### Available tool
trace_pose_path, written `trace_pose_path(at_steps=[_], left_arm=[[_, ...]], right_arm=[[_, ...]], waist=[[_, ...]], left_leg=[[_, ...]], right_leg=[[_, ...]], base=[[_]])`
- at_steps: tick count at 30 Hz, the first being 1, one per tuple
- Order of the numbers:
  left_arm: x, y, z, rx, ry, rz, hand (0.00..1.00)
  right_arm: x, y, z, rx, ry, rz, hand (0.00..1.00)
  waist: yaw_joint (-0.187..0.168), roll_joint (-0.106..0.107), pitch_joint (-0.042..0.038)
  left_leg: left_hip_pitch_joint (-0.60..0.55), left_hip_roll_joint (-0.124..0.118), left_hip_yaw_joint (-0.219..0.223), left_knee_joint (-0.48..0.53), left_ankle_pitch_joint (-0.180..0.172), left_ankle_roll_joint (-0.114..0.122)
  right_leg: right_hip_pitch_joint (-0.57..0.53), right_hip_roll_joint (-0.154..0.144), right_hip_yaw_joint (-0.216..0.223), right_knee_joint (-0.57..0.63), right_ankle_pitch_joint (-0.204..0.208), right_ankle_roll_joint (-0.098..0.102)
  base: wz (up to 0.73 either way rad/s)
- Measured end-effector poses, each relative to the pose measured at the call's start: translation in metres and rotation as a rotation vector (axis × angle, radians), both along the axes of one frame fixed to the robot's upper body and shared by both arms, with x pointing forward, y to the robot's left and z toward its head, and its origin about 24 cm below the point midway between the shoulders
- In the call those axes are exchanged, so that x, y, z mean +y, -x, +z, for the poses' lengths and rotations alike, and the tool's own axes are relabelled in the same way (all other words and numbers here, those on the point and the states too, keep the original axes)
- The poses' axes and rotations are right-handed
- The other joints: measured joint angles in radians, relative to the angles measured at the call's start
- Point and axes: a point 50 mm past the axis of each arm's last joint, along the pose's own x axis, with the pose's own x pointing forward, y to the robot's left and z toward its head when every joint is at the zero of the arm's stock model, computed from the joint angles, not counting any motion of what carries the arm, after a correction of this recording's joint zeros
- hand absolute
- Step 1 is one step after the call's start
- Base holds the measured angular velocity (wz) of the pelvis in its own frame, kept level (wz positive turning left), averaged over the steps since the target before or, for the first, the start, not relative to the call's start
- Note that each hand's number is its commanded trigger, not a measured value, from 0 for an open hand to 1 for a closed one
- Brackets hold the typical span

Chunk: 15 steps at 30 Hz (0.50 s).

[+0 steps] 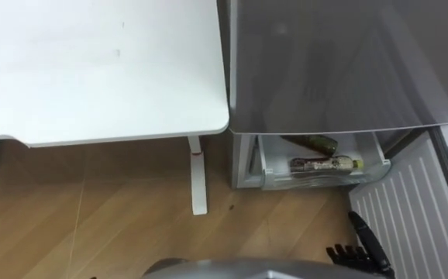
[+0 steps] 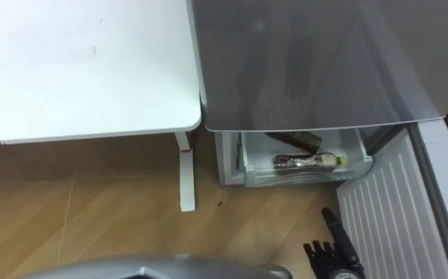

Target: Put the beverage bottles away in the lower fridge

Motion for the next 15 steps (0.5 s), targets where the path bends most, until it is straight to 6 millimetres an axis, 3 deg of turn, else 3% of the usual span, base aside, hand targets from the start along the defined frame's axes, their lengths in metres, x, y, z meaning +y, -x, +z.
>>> trace_pose_path(at_steps=[8,10,15], left_arm=[[-0.003,0.006,-0.002,0.024,0.014,0.033,0.0],[-0.004,0.001,-0.003,0.024,0.016,0.032,0.0],[-0.006,-0.02,-0.005,-0.003,0.023,0.014,0.0]], right_arm=[[0.007,-0.004,-0.001,-0.014,-0.028,-0.015,0.0],[0.006,-0.013,0.0,-0.036,-0.025,-0.013,0.0],[0.01,-0.057,0.006,-0.136,-0.029,0.02,0.0]], waist=[[0.005,0.011,-0.0004],[0.005,0.019,-0.0006],[0.038,0.026,-0.0003]], left_leg=[[-0.005,0.002,-0.008,0.021,-0.007,0.001],[-0.029,0.006,-0.019,0.05,-0.019,0.0],[-0.176,0.024,-0.044,0.199,-0.055,0.001]], right_leg=[[-0.002,0.0,-0.009,0.021,0.0,0.0],[-0.022,0.003,-0.014,0.045,-0.01,-0.003],[-0.18,-0.002,-0.018,0.234,-0.085,-0.011]], base=[[0.02],[0.08],[0.08]])
